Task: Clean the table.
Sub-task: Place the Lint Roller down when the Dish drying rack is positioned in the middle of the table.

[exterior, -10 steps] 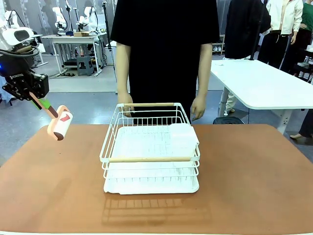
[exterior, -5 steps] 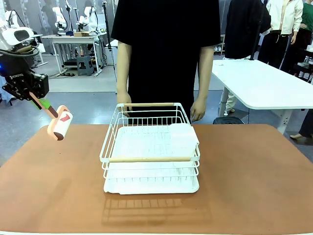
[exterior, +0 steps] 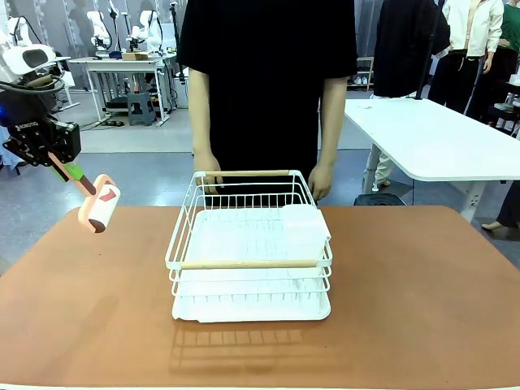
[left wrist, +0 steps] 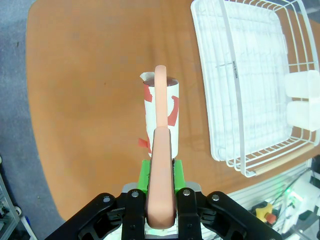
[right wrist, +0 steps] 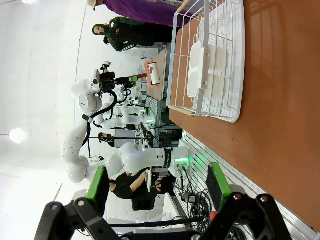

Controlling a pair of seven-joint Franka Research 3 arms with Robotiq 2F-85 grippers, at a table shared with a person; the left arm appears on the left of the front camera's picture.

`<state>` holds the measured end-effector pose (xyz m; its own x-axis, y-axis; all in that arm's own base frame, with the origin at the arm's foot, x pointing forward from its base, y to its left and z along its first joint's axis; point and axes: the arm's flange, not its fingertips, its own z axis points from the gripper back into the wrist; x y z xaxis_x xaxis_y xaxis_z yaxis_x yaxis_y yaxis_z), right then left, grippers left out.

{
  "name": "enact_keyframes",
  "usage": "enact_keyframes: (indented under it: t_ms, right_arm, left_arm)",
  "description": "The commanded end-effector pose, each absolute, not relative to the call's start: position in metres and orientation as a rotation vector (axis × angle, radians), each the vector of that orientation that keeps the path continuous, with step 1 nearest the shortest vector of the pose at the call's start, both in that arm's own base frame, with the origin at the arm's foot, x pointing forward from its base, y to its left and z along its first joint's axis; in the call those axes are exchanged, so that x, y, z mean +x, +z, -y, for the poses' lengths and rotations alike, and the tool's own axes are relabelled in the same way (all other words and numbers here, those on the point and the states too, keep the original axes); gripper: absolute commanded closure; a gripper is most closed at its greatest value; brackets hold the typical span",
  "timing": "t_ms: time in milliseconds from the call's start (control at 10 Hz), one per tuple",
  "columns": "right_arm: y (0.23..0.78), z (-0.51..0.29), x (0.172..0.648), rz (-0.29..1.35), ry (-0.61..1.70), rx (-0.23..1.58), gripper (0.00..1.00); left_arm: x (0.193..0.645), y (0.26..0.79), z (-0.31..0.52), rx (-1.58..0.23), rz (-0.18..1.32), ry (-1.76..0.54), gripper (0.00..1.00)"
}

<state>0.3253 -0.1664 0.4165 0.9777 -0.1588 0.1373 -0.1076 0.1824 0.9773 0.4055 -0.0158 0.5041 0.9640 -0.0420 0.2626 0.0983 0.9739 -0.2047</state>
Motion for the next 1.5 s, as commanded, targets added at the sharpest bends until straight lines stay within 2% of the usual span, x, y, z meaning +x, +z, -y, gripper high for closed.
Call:
enact_keyframes:
  t_ms: [0,500,600,700,800,1100,1400]
  right_arm:
    - [0.419,0.166,0.324,0.231,-0.032,1.394,0.00]
    - [0.419,0.166,0.324,0.231,-0.032,1.394,0.00]
    - [0.419,0.166,0.324,0.231,-0.032,1.394,0.00]
    - [0.419,0.166,0.324,0.231,-0.032,1.394,0.00]
    - [0.419,0.166,0.324,0.231,-0.032,1.394,0.00]
    - [0.419,0.166,0.324,0.231,-0.032,1.394,0.00]
    - [0.419,0.166,0.324,0.231,-0.032,1.394,0.00]
  left_arm:
    - [0.404,0.506,0.015,-0.222,0.250,-0.069,0.79]
    - [0.405,0.504,0.016,-0.218,0.260,-0.072,0.79]
    - [0.436,0.486,0.011,-0.245,0.214,0.185,0.79]
    - [0.445,0.470,0.010,-0.249,0.213,0.328,0.79]
    - [0.441,0.469,0.009,-0.268,0.185,0.465,0.79]
    - [0.444,0.449,0.013,-0.213,0.266,0.773,0.79]
    - [0.450,0.421,0.024,-0.256,0.318,1.096,0.79]
